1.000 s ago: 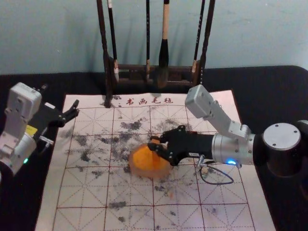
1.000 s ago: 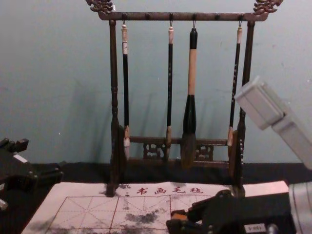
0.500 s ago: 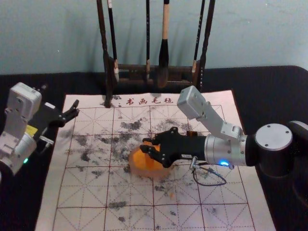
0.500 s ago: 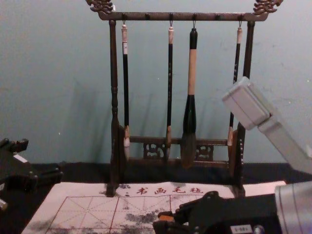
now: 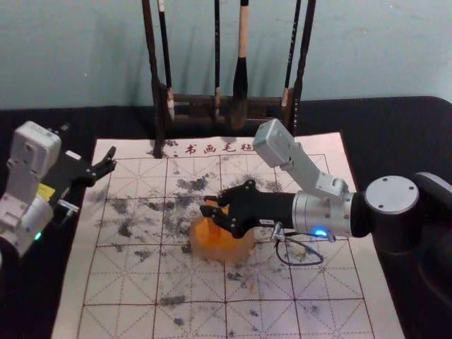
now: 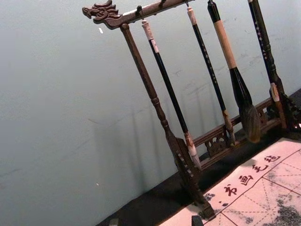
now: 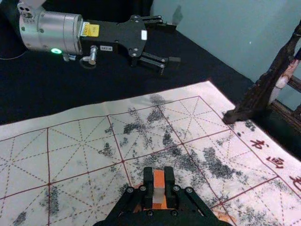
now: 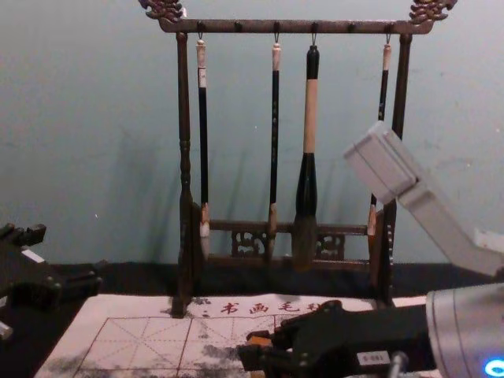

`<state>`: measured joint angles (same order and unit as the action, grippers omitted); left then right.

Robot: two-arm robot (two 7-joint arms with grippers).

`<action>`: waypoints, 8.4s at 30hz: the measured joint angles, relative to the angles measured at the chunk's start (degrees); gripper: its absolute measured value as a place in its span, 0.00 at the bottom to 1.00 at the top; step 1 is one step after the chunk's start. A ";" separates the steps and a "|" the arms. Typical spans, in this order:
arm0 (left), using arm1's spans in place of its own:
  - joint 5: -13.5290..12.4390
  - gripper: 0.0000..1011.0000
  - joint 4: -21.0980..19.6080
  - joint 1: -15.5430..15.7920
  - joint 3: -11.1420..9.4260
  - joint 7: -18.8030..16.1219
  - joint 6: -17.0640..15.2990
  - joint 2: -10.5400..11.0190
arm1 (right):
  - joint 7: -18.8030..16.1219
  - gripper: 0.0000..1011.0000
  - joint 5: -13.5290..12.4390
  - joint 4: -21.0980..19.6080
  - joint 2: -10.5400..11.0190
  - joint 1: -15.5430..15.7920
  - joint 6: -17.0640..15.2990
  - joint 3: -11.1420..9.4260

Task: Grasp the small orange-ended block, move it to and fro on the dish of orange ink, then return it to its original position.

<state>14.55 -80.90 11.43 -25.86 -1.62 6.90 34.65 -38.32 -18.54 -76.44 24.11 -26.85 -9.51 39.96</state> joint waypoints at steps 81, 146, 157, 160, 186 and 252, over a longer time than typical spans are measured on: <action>0.00 0.99 0.00 0.00 0.00 0.00 0.00 0.00 | 22.89 0.13 -8.59 -22.91 4.20 23.55 1.10 -21.28; 0.00 0.99 0.00 0.00 -0.01 0.00 0.00 0.00 | 23.15 0.13 -3.21 -18.37 -2.42 25.07 -3.77 -22.93; 0.00 0.99 0.00 0.00 0.00 0.00 0.00 0.00 | 23.14 0.13 -2.95 -17.61 -3.12 24.70 -3.55 -22.90; 0.00 0.99 0.00 0.00 0.00 0.00 0.00 0.00 | 23.11 0.13 -2.96 -17.49 -3.23 24.59 -3.48 -22.91; 0.00 0.99 0.00 0.00 0.00 0.00 0.00 0.00 | 23.20 0.13 -0.76 -14.73 -4.94 25.52 1.08 -22.67; 0.00 0.99 0.00 0.00 0.00 0.00 0.00 0.00 | 24.36 0.94 0.74 -14.61 -6.56 26.57 0.24 -23.21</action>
<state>14.55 -80.90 11.43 -25.86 -1.62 6.91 34.64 -13.97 -17.80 -91.06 17.55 -0.28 -9.26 16.75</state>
